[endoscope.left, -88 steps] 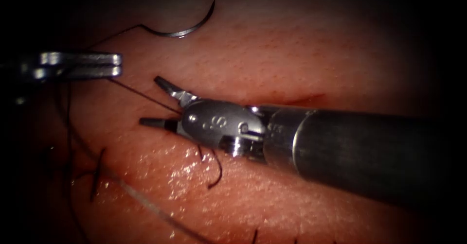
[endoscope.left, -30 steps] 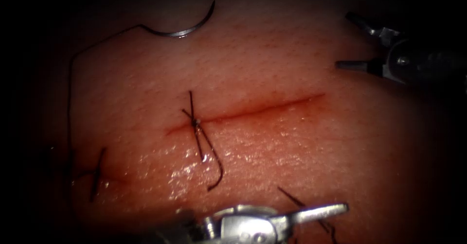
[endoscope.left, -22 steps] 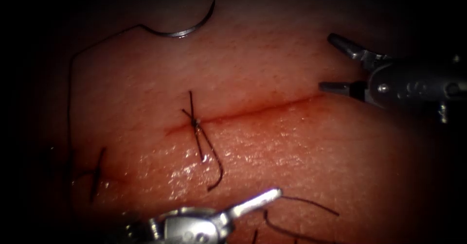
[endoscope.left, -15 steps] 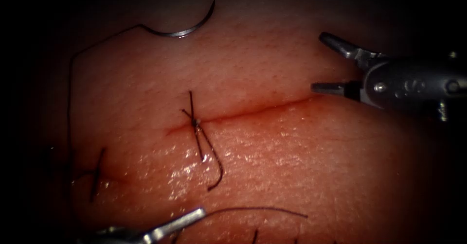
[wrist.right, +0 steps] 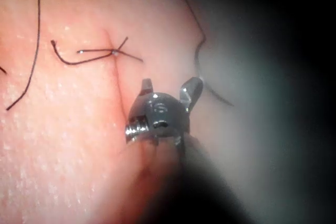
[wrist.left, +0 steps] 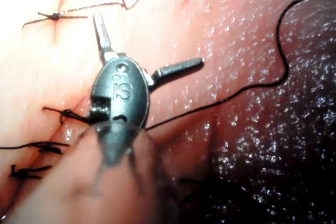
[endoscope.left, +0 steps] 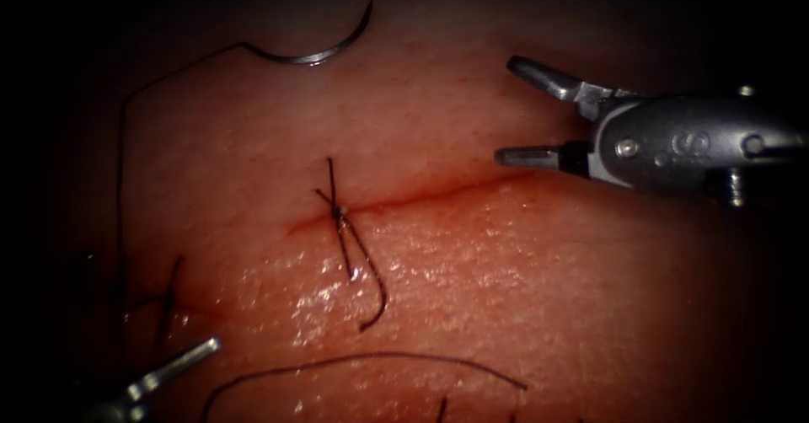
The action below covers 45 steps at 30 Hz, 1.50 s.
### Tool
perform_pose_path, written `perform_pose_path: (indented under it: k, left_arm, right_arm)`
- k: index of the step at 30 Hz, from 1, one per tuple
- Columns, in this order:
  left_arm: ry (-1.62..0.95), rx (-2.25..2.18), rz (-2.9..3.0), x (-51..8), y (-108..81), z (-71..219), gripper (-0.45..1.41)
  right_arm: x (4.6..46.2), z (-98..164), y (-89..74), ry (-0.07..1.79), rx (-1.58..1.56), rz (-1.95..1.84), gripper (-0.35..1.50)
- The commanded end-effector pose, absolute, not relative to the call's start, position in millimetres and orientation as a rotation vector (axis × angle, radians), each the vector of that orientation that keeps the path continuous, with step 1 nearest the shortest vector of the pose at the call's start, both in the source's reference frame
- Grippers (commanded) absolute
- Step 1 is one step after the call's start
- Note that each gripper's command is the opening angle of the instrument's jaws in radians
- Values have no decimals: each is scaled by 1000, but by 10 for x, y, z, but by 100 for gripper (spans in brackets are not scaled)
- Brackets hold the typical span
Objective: Wound Closure
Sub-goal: Set suture down from left jaws, then pick up tail end of knot with left grapsers
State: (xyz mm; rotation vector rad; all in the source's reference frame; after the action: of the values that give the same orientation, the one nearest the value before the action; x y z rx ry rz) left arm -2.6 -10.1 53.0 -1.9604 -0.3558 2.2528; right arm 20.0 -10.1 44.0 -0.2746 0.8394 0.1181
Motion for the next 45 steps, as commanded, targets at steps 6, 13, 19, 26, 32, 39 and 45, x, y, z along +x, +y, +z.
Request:
perform_pose_path:
  k: [6, 13, 19, 26, 32, 39, 45]
  left_arm:
    - [-344, -1888, 2254, -23, -88, 571, 113]
    - [-274, -1754, 2282, 5, -50, 595, 47]
    - [-124, -1745, 2308, -11, -32, 599, 24]
    - [-97, -1744, 2263, -51, -16, 602, -37]
    - [-141, -1863, 2268, -93, -31, 607, -18]
    - [-181, -1880, 2305, -107, -45, 607, 19]
    - [-187, -1879, 2315, -114, -47, 608, 34]
  right_arm:
    - [204, 449, -118, 849, -193, 172, 143]
    - [188, 451, -119, 858, -184, 164, 136]
    - [188, 454, -125, 860, -190, 159, 135]
    - [192, 457, -133, 862, -198, 154, 135]
    - [197, 466, -146, 866, -214, 142, 141]
    - [198, 473, -151, 862, -215, 134, 141]
    - [198, 475, -152, 863, -217, 132, 143]
